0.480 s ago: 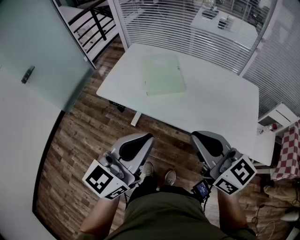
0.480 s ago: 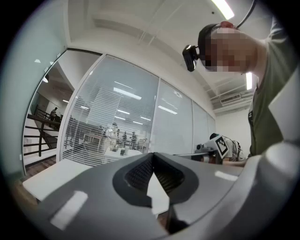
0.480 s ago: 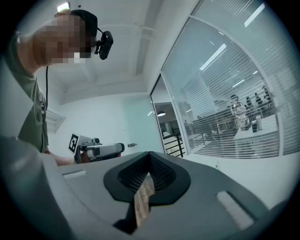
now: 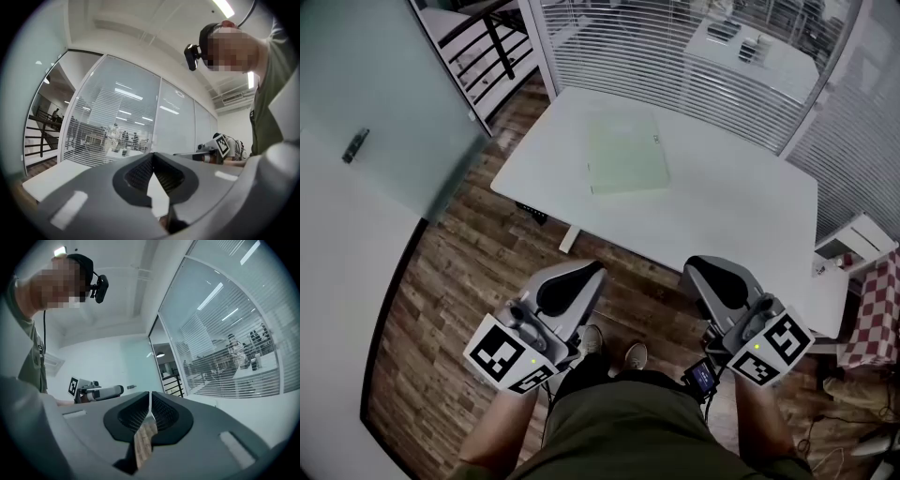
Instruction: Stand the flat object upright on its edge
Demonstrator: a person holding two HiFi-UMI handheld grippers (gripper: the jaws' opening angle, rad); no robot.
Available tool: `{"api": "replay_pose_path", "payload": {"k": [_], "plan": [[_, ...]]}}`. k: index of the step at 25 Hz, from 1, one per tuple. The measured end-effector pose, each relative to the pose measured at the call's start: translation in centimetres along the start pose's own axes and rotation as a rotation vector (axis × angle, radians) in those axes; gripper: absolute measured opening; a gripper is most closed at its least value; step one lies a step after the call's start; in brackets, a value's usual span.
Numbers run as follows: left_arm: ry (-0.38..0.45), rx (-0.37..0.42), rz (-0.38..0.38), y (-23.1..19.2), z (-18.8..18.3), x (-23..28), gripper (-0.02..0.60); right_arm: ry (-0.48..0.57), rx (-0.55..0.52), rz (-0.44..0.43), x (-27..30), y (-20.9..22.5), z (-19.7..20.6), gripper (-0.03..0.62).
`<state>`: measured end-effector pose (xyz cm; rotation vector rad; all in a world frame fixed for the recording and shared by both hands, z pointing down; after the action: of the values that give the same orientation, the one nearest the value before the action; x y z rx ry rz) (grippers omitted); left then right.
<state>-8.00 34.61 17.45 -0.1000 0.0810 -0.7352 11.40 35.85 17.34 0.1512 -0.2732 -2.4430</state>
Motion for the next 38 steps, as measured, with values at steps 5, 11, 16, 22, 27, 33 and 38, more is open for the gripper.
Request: {"api": "replay_pose_path", "payload": {"k": [5, 11, 16, 22, 27, 33, 38], "plan": [[0.007, -0.009, -0.013, -0.2, 0.1, 0.7, 0.000, -0.006, 0.000, 0.001, -0.1, 1.0, -0.1, 0.011], [0.008, -0.009, -0.030, -0.7, 0.5, 1.1, 0.000, -0.007, 0.009, -0.002, -0.1, 1.9, 0.0, 0.011], [0.014, -0.011, -0.055, -1.8, 0.6, 1.6, 0.000, -0.014, 0.008, -0.008, 0.4, 2.7, 0.0, 0.011], [0.013, -0.022, -0.070, -3.5, 1.3, 2.7, 0.000, -0.030, 0.019, -0.002, 1.3, 4.5, 0.6, 0.011], [0.002, -0.030, -0.074, -5.1, 2.0, 4.0, 0.000, -0.041, 0.030, 0.001, 2.5, 6.1, 0.8, 0.011], [-0.014, -0.043, -0.081, -8.0, 2.9, 5.5, 0.000, -0.053, 0.043, 0.007, 4.9, 8.3, 1.5, 0.011], [-0.025, -0.055, -0.077, -10.6, 3.4, 7.3, 0.000, -0.067, 0.057, 0.012, 7.1, 10.3, 1.9, 0.011]]}}
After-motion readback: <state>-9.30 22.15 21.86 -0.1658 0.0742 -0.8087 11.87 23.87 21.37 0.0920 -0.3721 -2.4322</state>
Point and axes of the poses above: the fingertips, and each gripper's own axes: x forward along the fingers, y to its right, z out of its underside, the point moved 5 cm from there along -x, backward along the fingers, and after that the axes turned 7 degrees about -z, right-handed, at the moved point
